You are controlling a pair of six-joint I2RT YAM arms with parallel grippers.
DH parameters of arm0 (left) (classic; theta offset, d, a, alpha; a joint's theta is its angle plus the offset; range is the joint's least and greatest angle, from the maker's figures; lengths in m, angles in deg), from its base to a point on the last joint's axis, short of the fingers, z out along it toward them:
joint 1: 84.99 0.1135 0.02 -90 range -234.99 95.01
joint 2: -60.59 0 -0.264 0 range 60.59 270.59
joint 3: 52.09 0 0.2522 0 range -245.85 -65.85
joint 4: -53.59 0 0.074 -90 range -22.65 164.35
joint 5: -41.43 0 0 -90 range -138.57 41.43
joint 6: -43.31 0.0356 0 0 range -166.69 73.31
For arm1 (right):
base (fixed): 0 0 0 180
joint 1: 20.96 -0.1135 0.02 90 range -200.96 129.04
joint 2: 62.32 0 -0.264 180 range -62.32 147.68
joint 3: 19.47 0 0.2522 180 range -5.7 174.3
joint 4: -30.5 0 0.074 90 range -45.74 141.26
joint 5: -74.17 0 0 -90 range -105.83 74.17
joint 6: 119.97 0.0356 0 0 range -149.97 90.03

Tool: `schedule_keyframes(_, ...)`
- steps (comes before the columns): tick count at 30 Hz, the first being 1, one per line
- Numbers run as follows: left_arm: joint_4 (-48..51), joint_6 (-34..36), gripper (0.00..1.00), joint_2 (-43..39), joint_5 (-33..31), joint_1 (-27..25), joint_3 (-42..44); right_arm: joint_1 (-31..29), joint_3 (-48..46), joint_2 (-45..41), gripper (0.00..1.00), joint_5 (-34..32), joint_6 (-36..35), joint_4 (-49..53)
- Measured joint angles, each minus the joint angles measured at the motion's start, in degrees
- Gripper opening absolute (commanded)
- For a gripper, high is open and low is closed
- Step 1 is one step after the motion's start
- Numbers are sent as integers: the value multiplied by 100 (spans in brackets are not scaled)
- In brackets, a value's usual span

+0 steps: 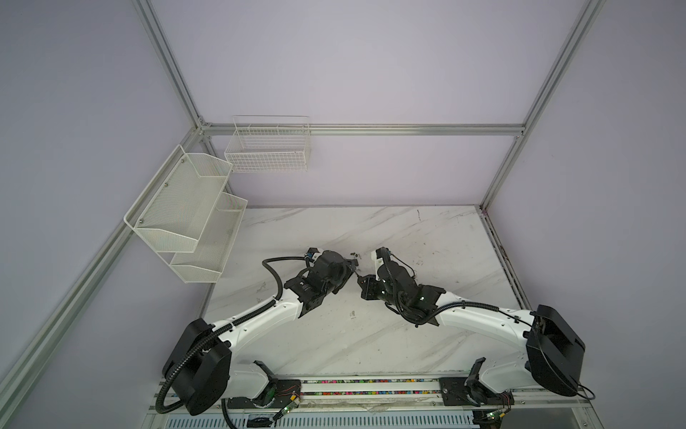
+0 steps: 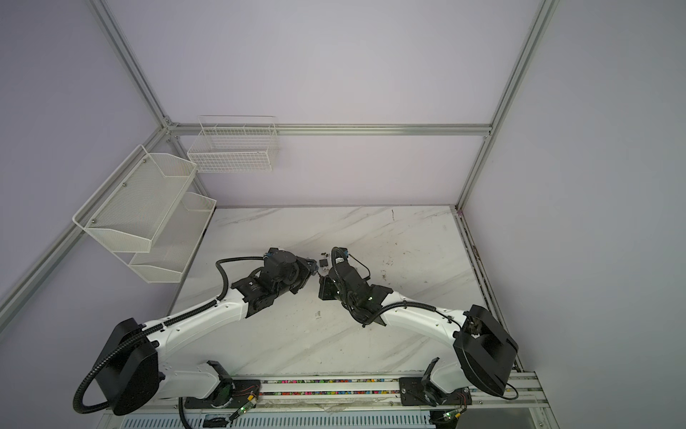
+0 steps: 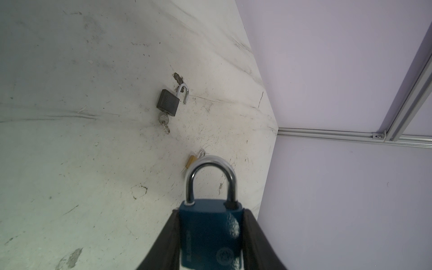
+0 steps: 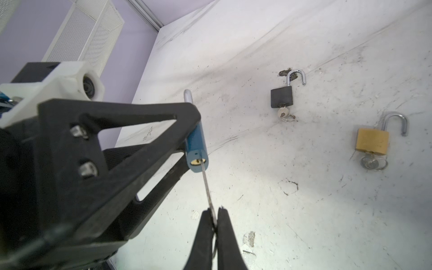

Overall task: Unlock with the key
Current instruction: 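Push the key blade into the blue padlock's keyhole with the right gripper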

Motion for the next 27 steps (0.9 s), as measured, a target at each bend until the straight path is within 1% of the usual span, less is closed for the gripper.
schedule_keyframes(19,-20,-70,0,-11,-98,9,0,-28,391,291,0,-146,-131,264)
schedule_keyframes(24,-103,-138,0,-11,-205,-9,0,-26,671,376,0,-203,-136,533)
schedule_keyframes(27,-155,-166,0,-11,-315,-59,-4,-66,824,404,0,-380,-168,726)
